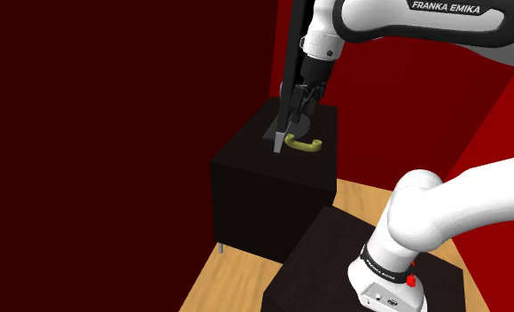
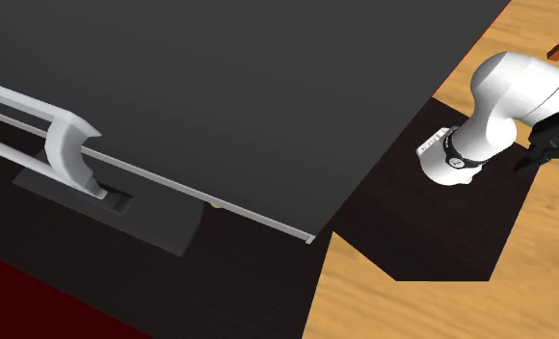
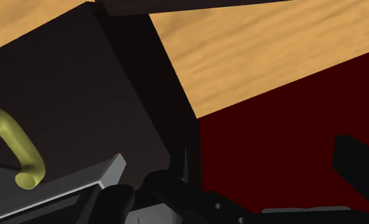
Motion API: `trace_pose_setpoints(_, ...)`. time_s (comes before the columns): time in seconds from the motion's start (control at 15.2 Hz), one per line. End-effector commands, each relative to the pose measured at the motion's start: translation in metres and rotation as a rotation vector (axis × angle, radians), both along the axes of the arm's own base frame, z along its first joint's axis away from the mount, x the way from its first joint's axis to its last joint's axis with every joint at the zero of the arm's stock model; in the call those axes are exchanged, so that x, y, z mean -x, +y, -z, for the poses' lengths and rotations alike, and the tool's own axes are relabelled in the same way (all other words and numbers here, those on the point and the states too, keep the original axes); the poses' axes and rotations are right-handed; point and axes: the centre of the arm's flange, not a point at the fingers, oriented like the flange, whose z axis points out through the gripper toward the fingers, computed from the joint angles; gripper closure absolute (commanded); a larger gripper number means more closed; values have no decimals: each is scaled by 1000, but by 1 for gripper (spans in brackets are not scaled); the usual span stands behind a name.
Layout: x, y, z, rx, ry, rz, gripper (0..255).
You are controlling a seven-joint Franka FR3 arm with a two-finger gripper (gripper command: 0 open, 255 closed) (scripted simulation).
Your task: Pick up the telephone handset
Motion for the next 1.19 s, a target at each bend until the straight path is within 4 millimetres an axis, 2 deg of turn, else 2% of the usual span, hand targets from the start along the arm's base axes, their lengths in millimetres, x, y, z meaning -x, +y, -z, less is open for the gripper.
trace_pose_setpoints(0.0, 0, 0, 0, 0, 0, 0, 0)
trace_pose_setpoints(1.12, -50, -184, 120, 4, -9, -102, 0)
